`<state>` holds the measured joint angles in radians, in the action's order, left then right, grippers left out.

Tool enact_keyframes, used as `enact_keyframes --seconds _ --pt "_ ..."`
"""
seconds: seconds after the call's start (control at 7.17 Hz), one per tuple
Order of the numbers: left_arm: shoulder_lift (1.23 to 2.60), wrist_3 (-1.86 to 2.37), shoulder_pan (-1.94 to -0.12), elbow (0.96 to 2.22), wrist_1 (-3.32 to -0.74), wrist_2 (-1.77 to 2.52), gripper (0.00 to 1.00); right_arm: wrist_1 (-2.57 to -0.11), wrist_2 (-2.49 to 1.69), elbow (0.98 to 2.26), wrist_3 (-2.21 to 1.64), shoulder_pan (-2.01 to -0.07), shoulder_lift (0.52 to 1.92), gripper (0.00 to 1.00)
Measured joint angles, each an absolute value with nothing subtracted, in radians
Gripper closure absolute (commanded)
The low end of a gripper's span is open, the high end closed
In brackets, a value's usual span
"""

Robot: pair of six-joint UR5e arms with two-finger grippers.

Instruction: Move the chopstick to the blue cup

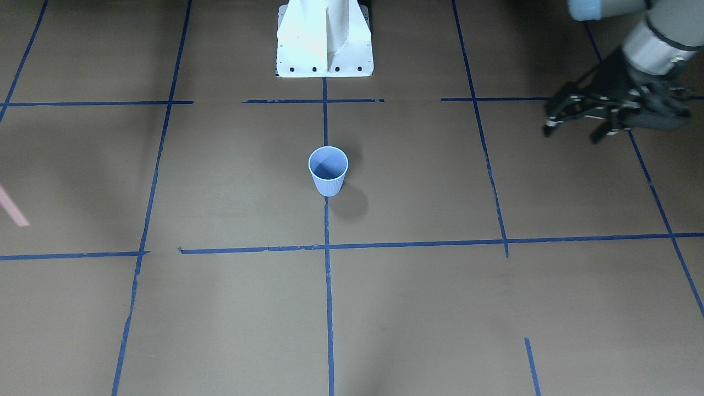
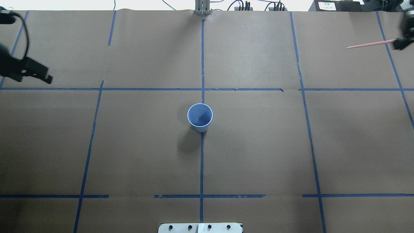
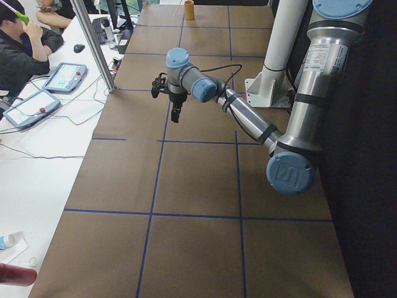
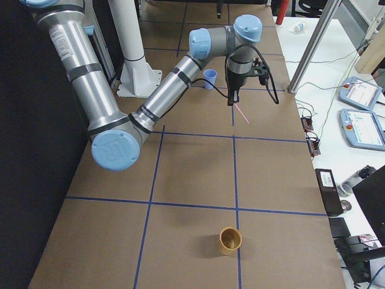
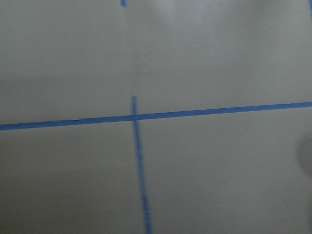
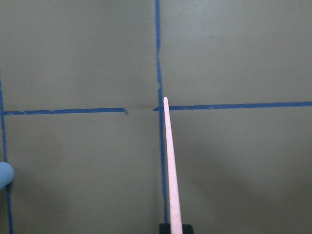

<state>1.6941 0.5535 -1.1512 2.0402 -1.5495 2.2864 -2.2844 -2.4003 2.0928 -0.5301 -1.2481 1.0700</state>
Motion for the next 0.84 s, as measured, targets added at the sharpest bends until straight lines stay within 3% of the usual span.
enact_keyframes --seconds 0.42,0.84 --pt "1.607 0.218 -1.296 1.908 -1.550 2.314 0.00 -2.184 -2.250 2.107 -1.181 -0.858 0.875 1.00" --pt "1.602 -0.019 -1.422 1.754 -1.552 2.385 0.00 -2.073 -2.095 2.092 -1.412 -0.618 0.805 1.00"
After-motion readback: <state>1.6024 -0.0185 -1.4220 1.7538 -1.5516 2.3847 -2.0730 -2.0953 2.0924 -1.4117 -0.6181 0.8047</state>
